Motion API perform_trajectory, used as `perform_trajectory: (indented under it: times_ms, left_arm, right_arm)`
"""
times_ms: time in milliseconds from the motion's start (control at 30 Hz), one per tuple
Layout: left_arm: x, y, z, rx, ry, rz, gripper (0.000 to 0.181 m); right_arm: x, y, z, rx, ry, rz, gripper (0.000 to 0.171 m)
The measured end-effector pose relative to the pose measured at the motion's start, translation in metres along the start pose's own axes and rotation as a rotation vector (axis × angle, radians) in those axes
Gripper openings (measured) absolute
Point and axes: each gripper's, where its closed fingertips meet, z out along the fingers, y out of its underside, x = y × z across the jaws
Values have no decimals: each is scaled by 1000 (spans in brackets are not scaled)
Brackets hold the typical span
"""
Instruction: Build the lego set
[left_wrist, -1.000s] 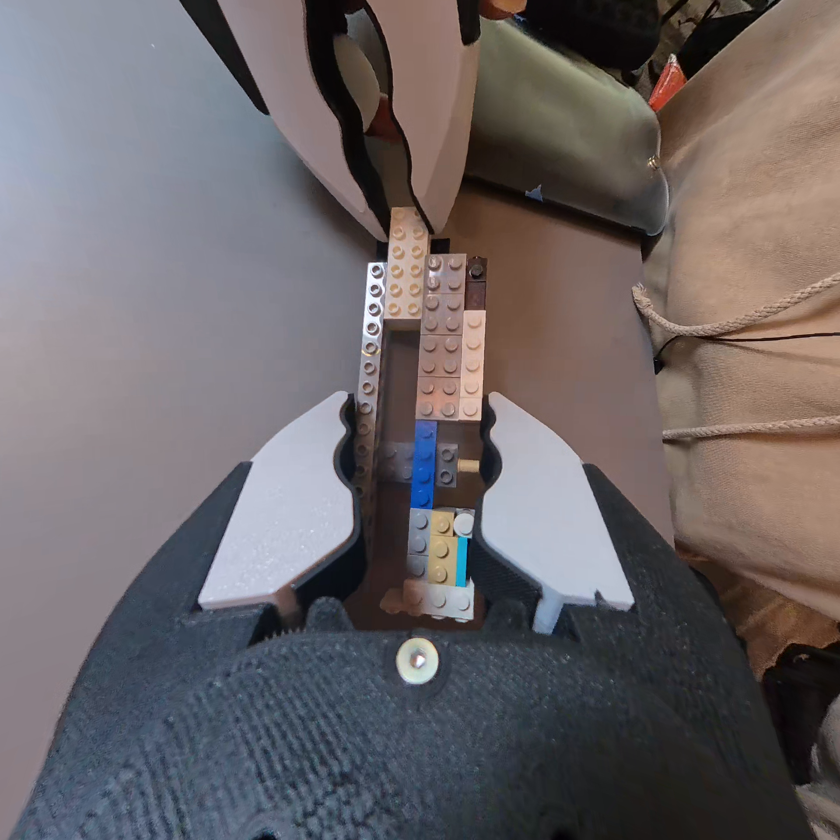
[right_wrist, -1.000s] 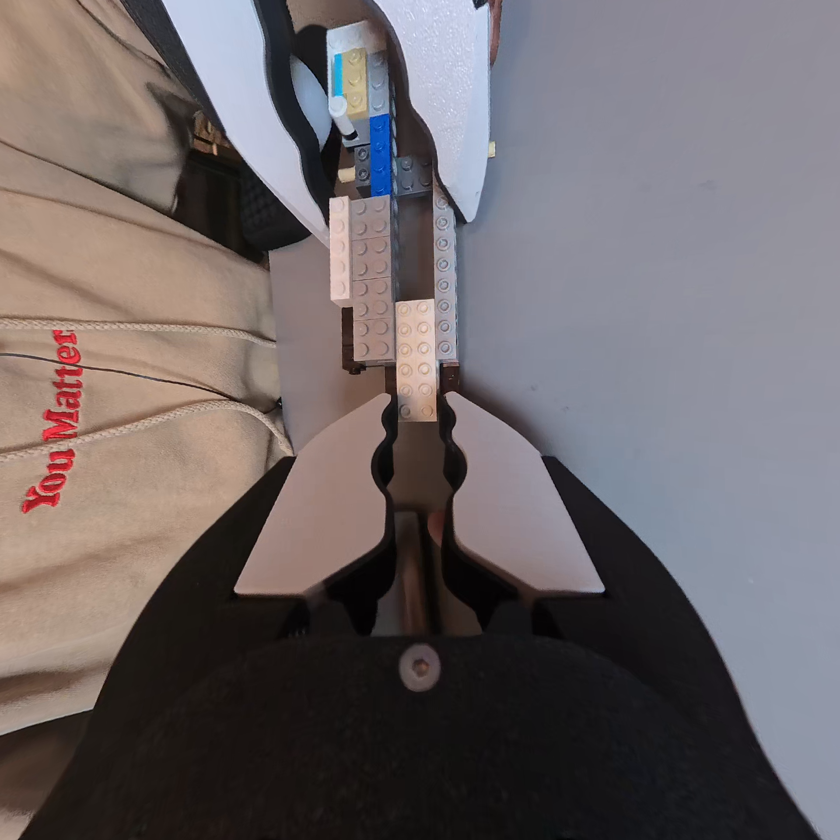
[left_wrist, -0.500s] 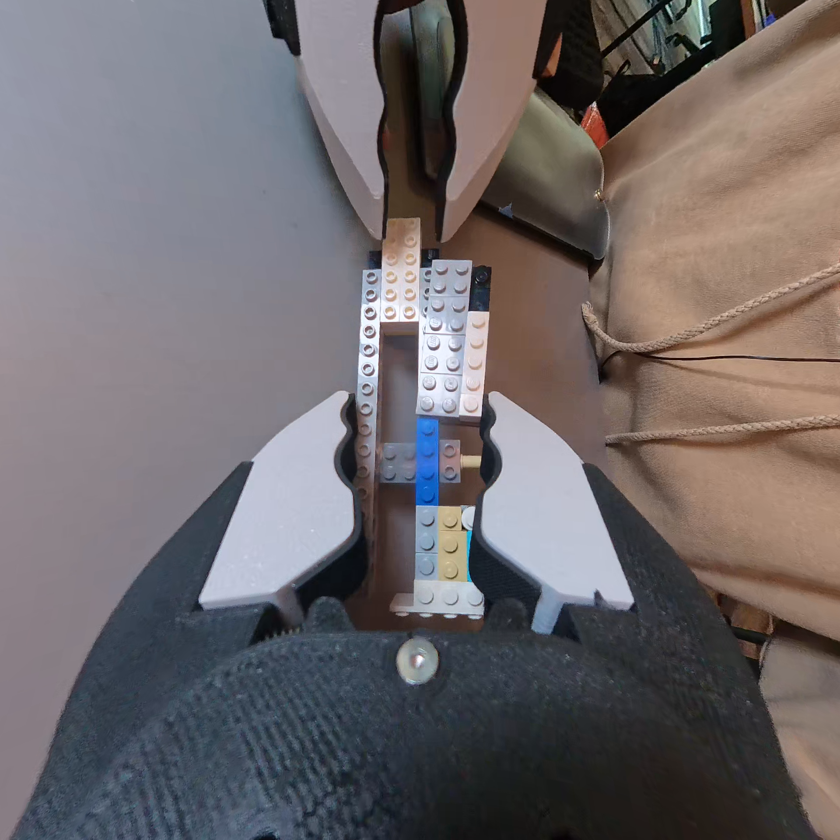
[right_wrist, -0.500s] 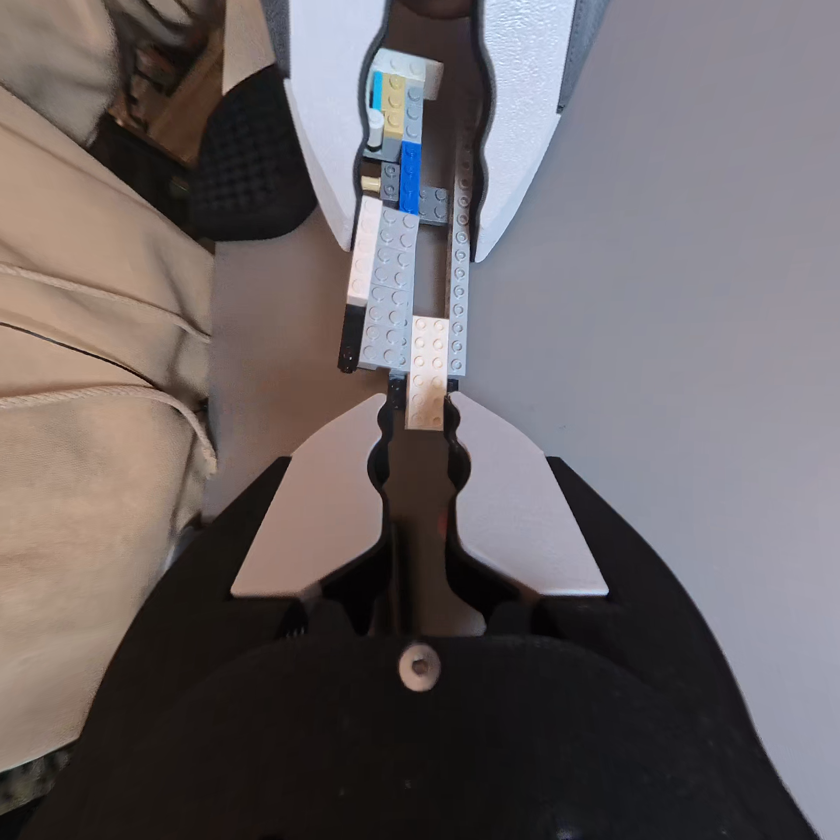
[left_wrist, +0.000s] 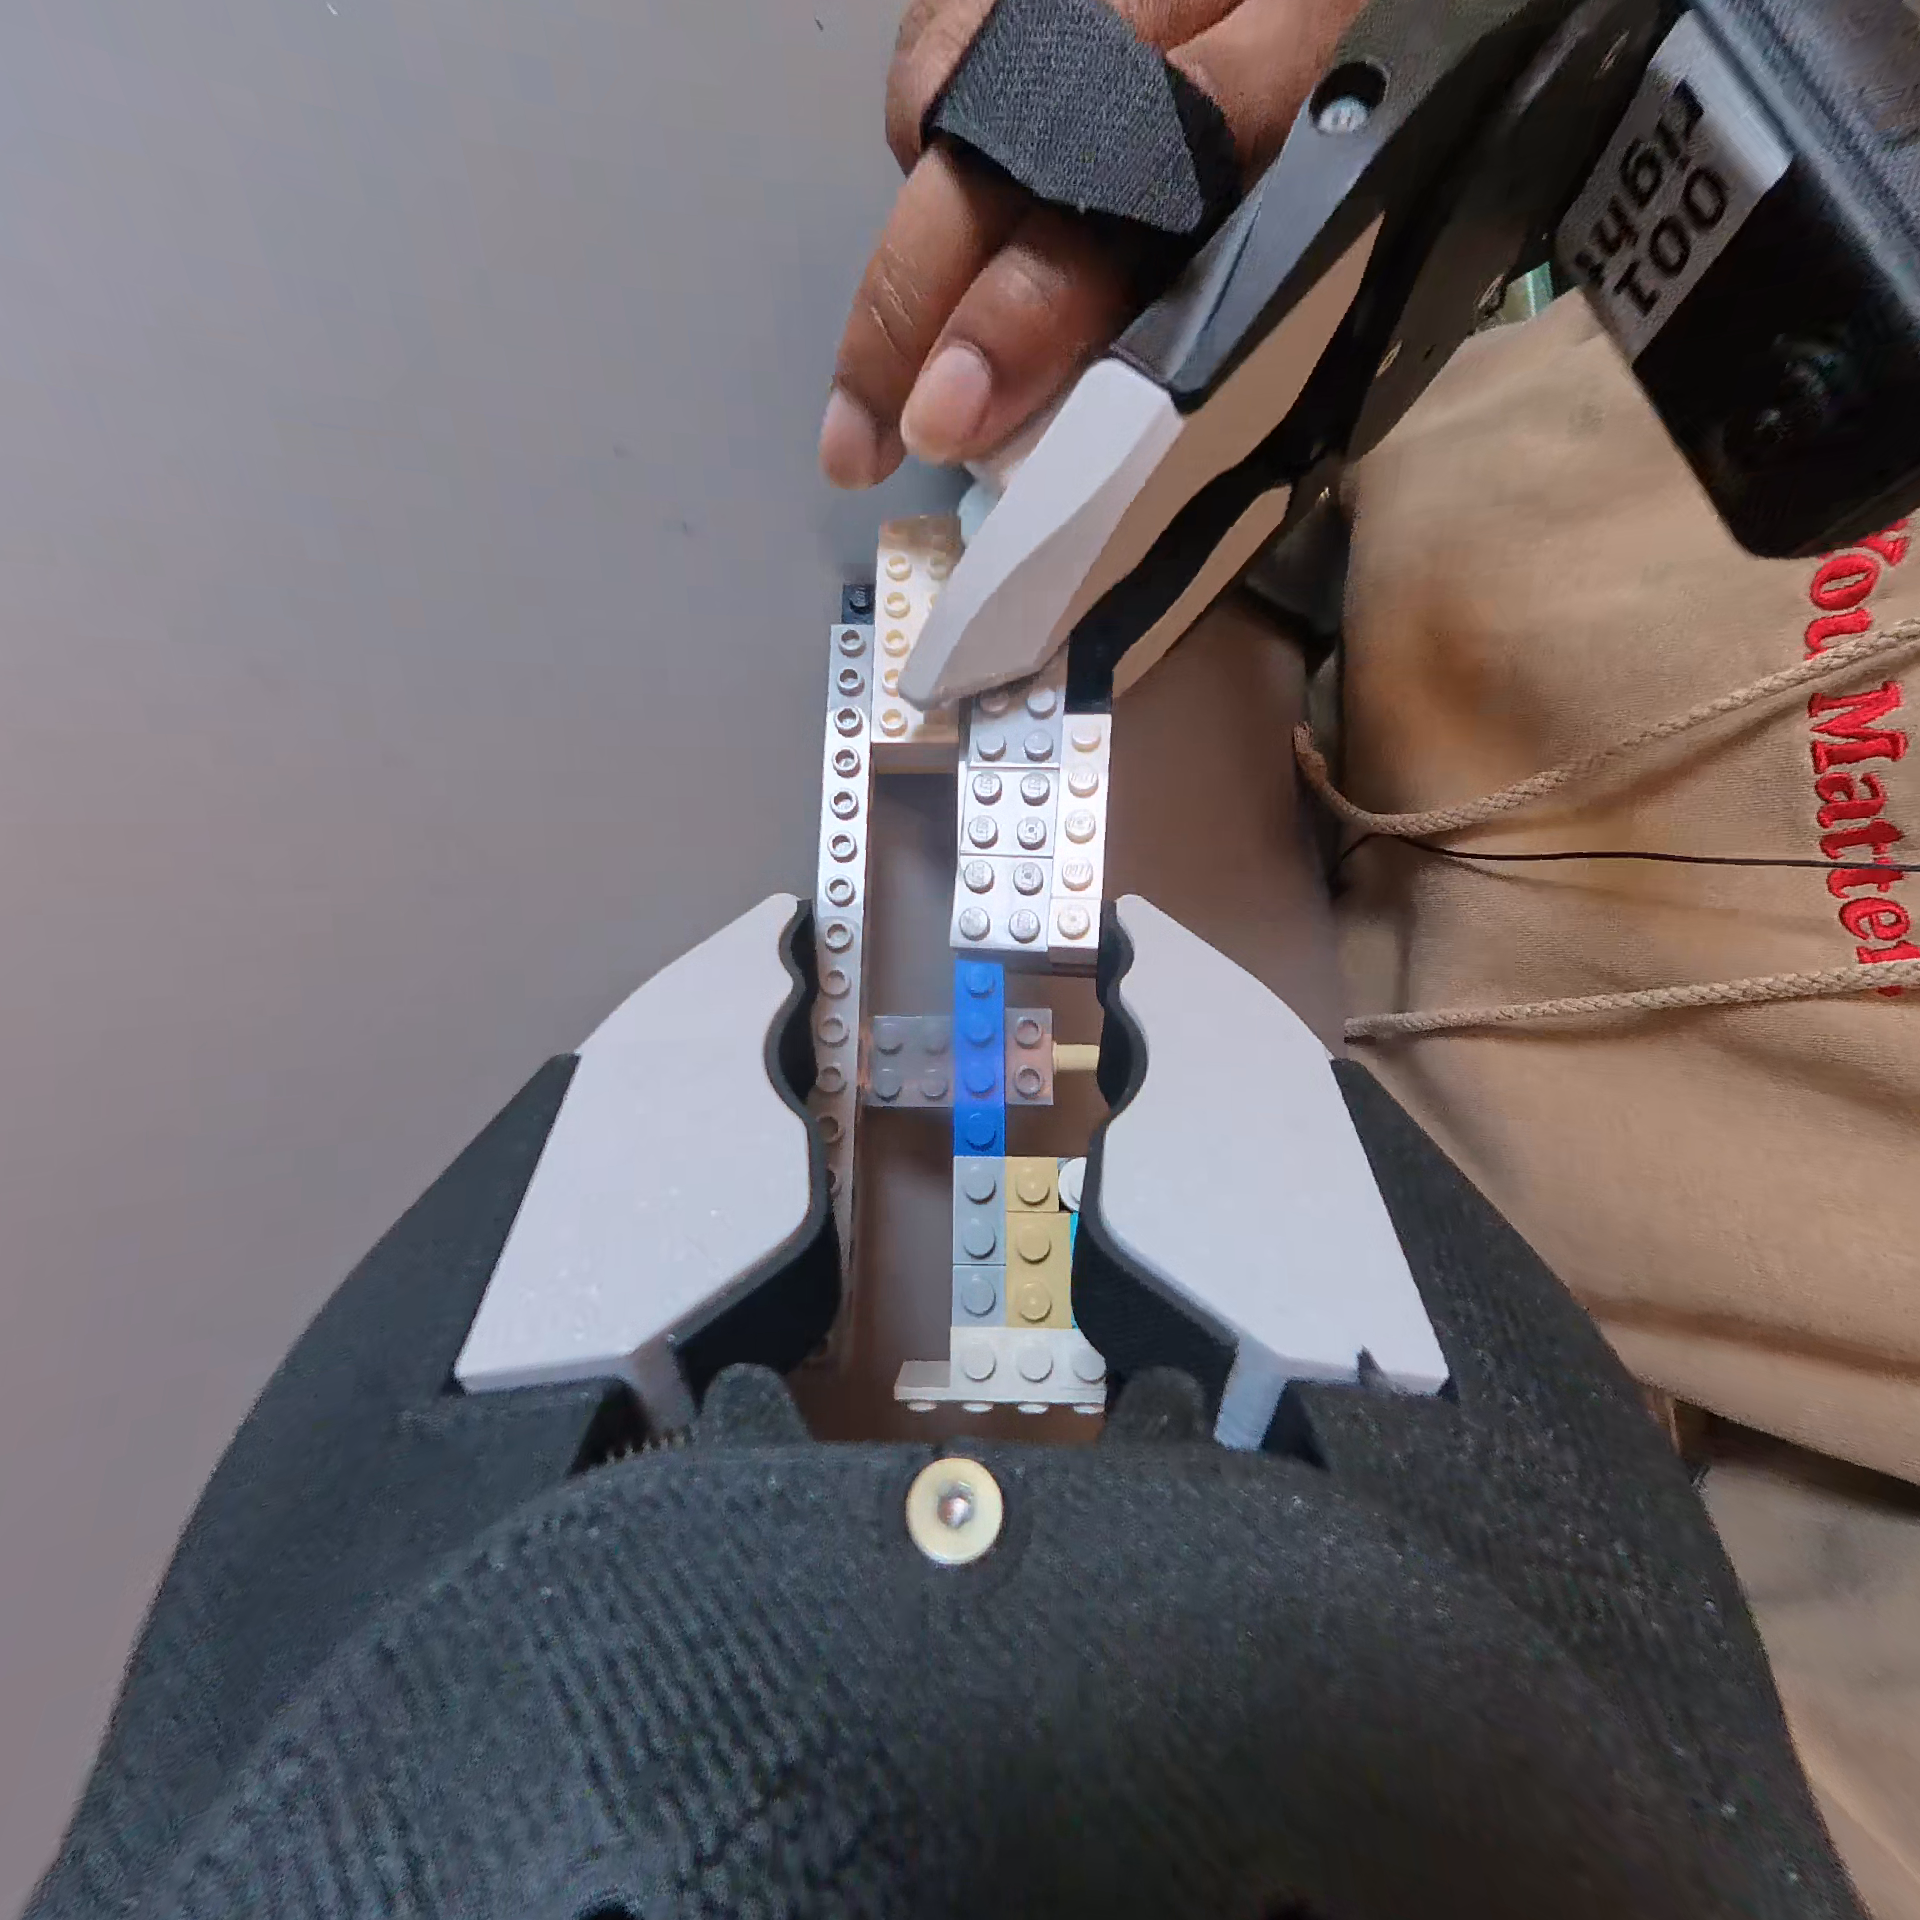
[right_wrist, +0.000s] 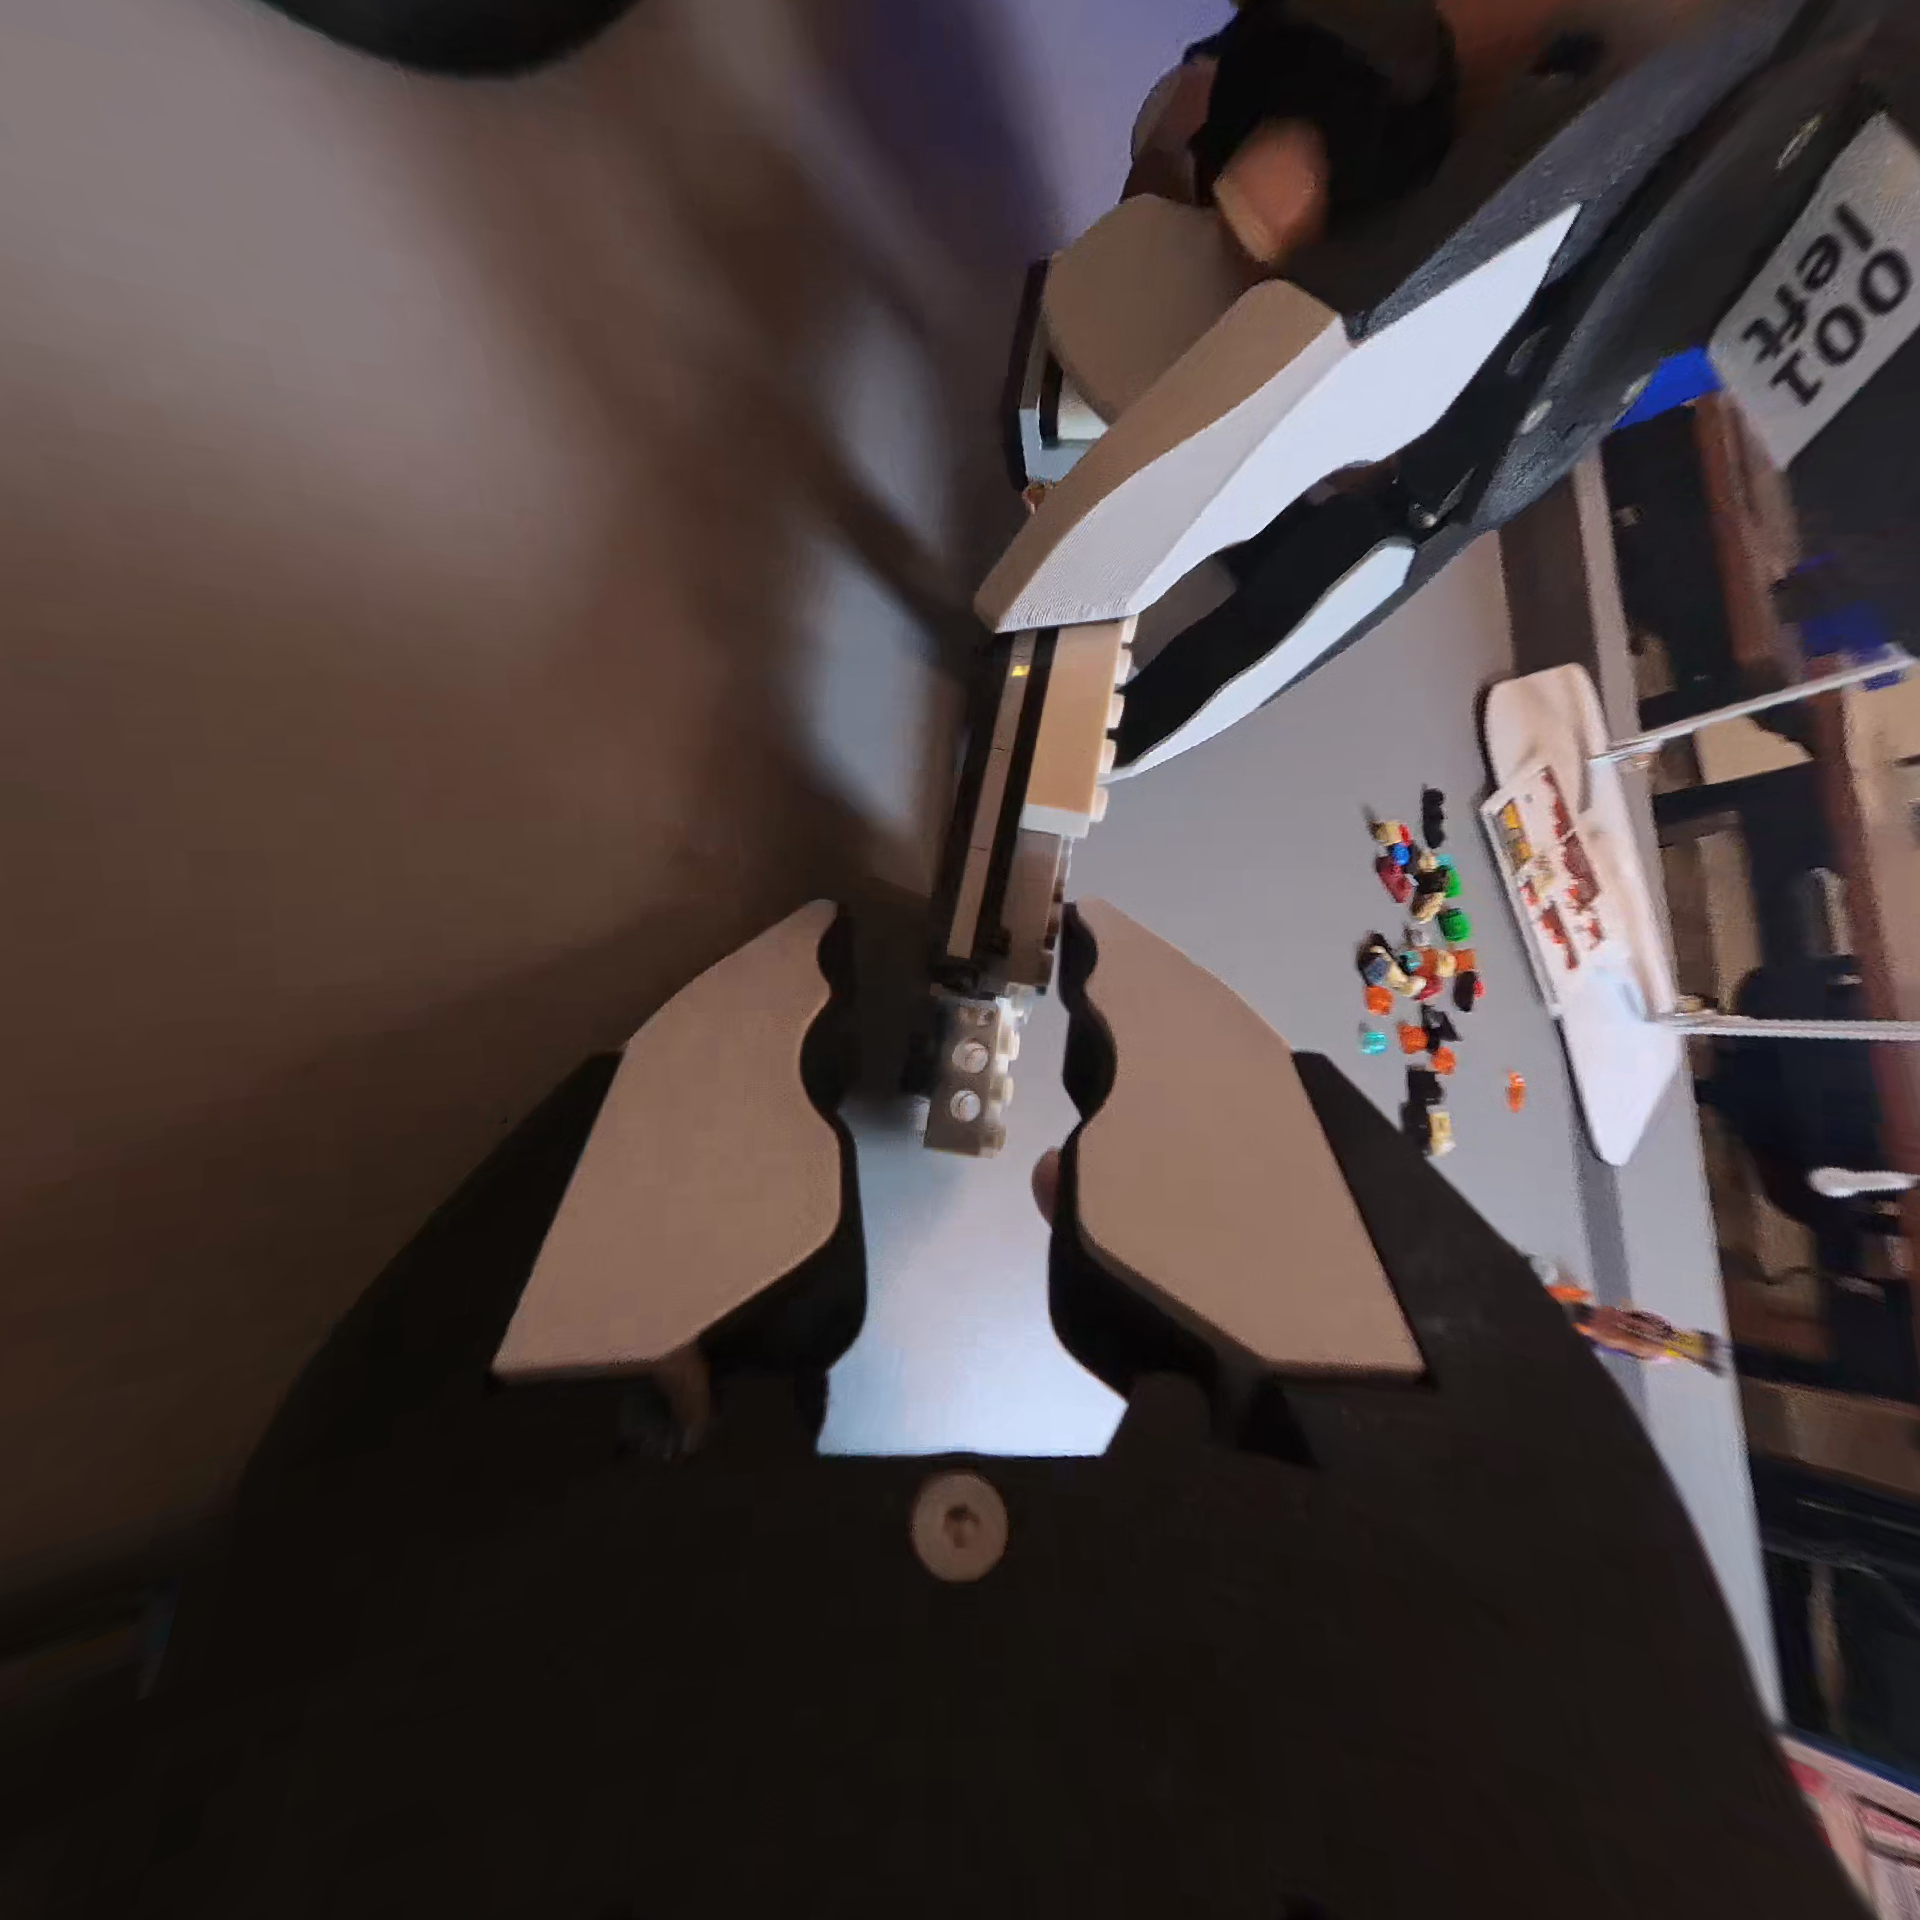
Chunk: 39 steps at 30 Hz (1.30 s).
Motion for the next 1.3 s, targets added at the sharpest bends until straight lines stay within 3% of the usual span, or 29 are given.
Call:
perform_trajectory:
  times_ms: [67,300,400,600,767,933,1167,1300]
  left_arm:
    - [1,0,1,-6,3,-3,52]
    - [-1,-1,0,5,-53,32,53]
    - [2,-4,-7,22,-178,148,59]
    - [3,-6,-20,-43,-644,427,57]
    - [-11,-8,-15,-83,-810,488,50]
    - [-24,-16,-20,-76,-877,518,30]
    - [-20,-15,-19,-44,-869,568,27]
    - [-18,-15,-19,-7,-846,560,26]
  right_arm:
    - [3,1,4,-2,36,-31,25]
    - [7,4,5,10,-35,81,21]
    - [10,5,4,10,-83,144,20]
    - [15,3,2,10,-244,315,20]
    - [20,0,3,-18,-397,446,20]
    - [21,-3,5,-37,-491,538,20]
    - [19,-8,3,34,-451,560,20]
    - [22,-8,-1,124,-362,454,26]
